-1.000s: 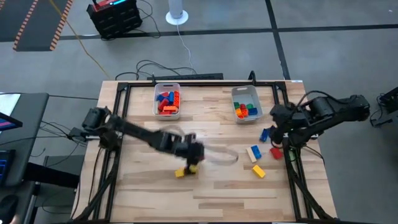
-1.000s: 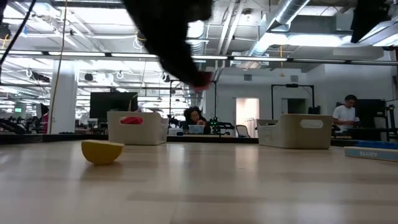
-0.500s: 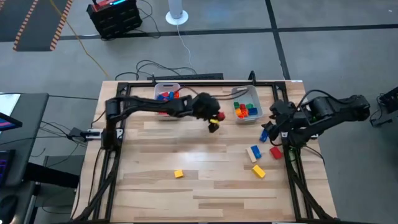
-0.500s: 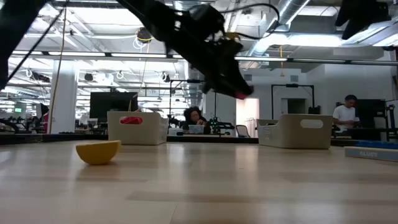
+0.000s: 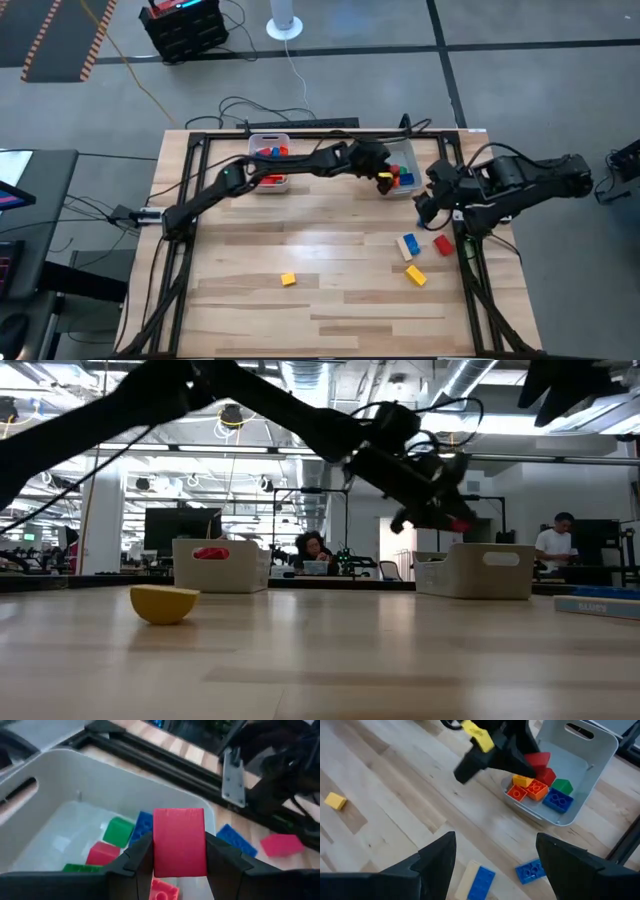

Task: Sort blocks by size
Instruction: Put the red triangle wooden block into the gray bin, then put the yellow semicircle wooden block into the gray bin

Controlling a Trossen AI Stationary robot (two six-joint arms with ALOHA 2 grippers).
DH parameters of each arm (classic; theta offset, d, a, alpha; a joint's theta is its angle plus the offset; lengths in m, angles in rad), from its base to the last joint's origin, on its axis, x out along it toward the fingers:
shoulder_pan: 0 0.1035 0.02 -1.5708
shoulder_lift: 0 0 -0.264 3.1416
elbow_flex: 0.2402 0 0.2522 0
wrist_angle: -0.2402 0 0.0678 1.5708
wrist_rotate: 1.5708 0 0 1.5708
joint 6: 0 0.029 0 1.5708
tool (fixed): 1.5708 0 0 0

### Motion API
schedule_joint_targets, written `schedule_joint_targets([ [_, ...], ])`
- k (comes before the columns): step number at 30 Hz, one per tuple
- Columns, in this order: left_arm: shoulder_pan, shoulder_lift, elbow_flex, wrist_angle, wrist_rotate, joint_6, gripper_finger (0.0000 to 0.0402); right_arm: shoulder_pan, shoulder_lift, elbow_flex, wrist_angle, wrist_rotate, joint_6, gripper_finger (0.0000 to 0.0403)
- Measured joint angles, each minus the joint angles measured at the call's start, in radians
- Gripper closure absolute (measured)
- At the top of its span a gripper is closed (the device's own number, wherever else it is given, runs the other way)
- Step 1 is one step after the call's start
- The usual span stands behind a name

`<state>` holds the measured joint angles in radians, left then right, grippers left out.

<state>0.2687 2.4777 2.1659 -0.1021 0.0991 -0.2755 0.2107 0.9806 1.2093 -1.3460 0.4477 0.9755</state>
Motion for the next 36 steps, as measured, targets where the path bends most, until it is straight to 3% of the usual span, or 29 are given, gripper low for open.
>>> schedule_joint_targets([
  [3, 0.000, 0.065, 0.106, -0.081, 0.000, -0.014, 0.0254, -0.006, 0.000, 0.000, 0.000, 0.000, 0.012, 0.0101],
  [7, 0.008, 0.081, 0.146, -0.153, 0.032, -0.006, 0.0224, -0.006, 0.000, 0.000, 0.001, 0.000, 0.019, 0.0101],
  [13, 0.030, 0.027, 0.147, -0.313, 0.065, 0.070, 0.0155, -0.006, 0.000, 0.000, 0.001, 0.000, 0.019, 0.0101],
  [16, 0.026, -0.034, 0.146, -0.457, 0.084, 0.158, 0.0144, -0.002, 0.000, 0.000, 0.001, 0.000, 0.016, 0.0101],
  [21, -0.052, -0.132, 0.148, -0.772, 0.027, 0.298, 0.0164, 0.031, 0.000, 0.000, 0.001, -0.016, -0.004, 0.0101],
  [26, -0.139, -0.162, 0.146, -1.014, 0.009, 0.354, 0.0197, 0.083, 0.004, 0.000, 0.056, -0.226, -0.029, 0.0101],
  [29, -0.190, -0.179, 0.127, -1.113, 0.034, 0.368, 0.0213, 0.144, 0.009, 0.000, 0.055, -0.238, 0.008, 0.0101],
  [32, -0.249, -0.220, 0.029, -1.144, 0.077, 0.363, 0.0224, 0.202, 0.008, 0.000, 0.057, -0.243, 0.022, 0.0101],
  [36, -0.328, -0.345, -0.207, -1.079, 0.106, 0.318, 0.0231, 0.264, 0.006, -0.001, 0.144, -0.311, 0.019, 0.0101],
])
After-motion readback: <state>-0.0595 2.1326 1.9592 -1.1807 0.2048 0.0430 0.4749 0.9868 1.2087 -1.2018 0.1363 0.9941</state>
